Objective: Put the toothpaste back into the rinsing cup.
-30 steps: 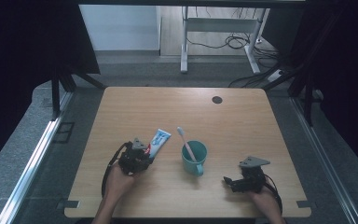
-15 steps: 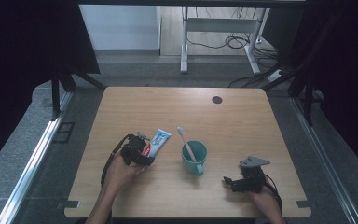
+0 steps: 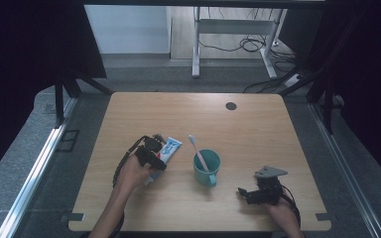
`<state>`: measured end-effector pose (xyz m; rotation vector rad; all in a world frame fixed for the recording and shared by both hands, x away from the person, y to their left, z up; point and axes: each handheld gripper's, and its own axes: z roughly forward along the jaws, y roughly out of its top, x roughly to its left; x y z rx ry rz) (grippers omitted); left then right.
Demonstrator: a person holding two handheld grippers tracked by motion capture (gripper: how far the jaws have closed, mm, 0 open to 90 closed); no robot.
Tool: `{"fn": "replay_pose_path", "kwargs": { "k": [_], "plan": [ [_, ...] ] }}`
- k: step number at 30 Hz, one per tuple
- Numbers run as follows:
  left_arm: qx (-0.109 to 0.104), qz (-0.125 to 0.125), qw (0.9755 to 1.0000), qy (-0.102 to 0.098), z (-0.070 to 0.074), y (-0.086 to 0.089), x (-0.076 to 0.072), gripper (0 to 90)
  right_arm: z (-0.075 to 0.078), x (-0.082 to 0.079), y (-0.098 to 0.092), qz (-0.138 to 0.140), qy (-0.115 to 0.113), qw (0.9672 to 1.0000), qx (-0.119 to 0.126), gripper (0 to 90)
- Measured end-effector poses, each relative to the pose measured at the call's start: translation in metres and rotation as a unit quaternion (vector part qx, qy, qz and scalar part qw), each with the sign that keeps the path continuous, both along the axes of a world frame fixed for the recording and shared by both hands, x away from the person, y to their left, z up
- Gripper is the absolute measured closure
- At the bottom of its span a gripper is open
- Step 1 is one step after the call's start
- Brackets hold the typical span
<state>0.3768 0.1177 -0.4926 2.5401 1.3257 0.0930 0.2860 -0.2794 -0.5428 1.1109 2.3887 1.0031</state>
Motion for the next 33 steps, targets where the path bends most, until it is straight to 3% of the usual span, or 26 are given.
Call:
{"fn": "replay_pose_path", "kwargs": {
  "k": [7,9,17,27,33],
  "plan": [
    [0.022,-0.003,0.9994,0.026,0.001,-0.011,0.012,37.0,0.0,0.0,0.0,0.0,0.0,1.0,-0.001,5.3],
    [0.036,-0.008,0.9987,0.035,0.001,-0.015,0.017,37.2,0.0,0.0,0.0,0.0,0.0,1.0,-0.001,5.3],
    [0.062,-0.01,0.9965,0.055,-0.002,-0.021,0.029,40.8,0.0,0.0,0.0,0.0,0.0,1.0,-0.001,5.3],
    [0.075,0.008,0.9948,0.069,-0.008,-0.028,0.038,44.7,0.0,0.0,0.0,0.0,0.0,1.0,0.0,5.3],
    [0.069,0.018,0.9943,0.079,-0.009,-0.026,0.04,48.1,0.0,0.0,0.0,0.0,0.0,1.0,0.0,5.2]
  ]
}}
